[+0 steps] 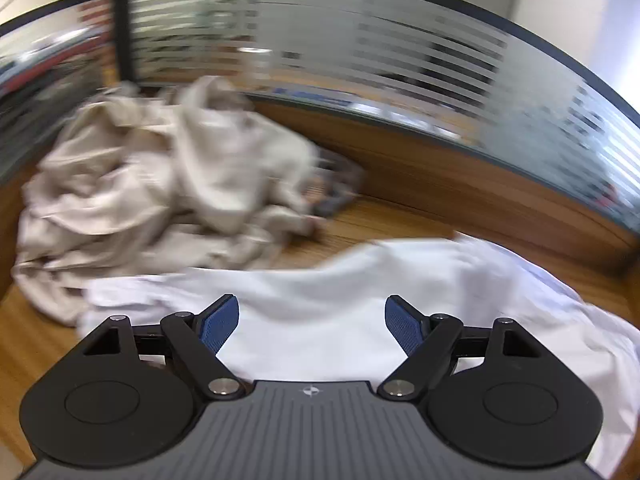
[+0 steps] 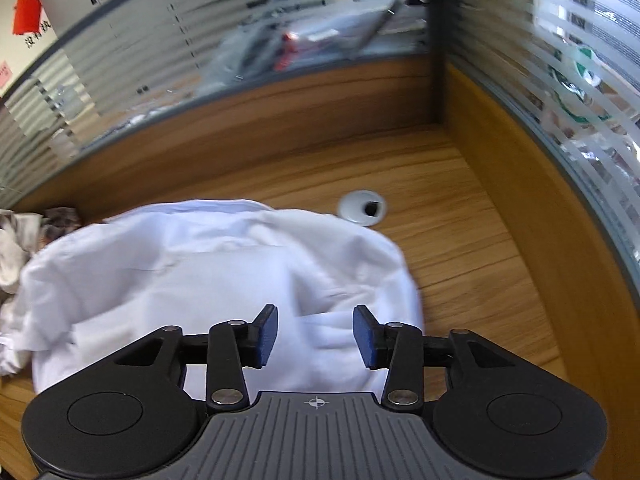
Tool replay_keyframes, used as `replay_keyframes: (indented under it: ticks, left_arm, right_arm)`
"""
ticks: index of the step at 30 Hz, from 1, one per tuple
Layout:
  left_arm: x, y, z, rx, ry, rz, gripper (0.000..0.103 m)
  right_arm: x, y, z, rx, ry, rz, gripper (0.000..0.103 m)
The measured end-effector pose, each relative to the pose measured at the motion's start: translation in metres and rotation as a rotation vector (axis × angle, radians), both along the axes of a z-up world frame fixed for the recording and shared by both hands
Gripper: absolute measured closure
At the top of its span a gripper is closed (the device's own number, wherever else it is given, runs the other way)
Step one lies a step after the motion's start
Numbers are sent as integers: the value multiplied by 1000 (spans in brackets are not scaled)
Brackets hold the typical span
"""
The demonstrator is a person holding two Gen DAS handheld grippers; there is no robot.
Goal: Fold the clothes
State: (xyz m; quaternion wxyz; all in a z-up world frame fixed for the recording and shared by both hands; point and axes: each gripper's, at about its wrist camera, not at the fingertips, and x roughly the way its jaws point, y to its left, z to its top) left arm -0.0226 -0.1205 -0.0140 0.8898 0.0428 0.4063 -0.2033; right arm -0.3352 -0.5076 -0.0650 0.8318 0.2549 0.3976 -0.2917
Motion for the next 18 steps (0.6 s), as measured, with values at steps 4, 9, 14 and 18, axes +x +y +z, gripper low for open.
replay_keyframes:
  ticks: [4, 9, 14, 18]
  left_arm:
    - [-29, -52, -5, -24, 12, -129, 18]
    - [-67, -112, -16, -59, 54, -292, 18]
    - [-100, -164, -28, -86, 77, -421, 14]
    - [-115, -204, -43, -140, 150, -494, 14]
  right_arm:
    - [-6, -22, -12, 13, 12, 4, 55]
    - [-11, -39, -20, 24, -3, -2, 51]
    - [-14, -50, -30, 42, -11, 6, 51]
    - [-12, -55, -38, 56, -10, 33, 51]
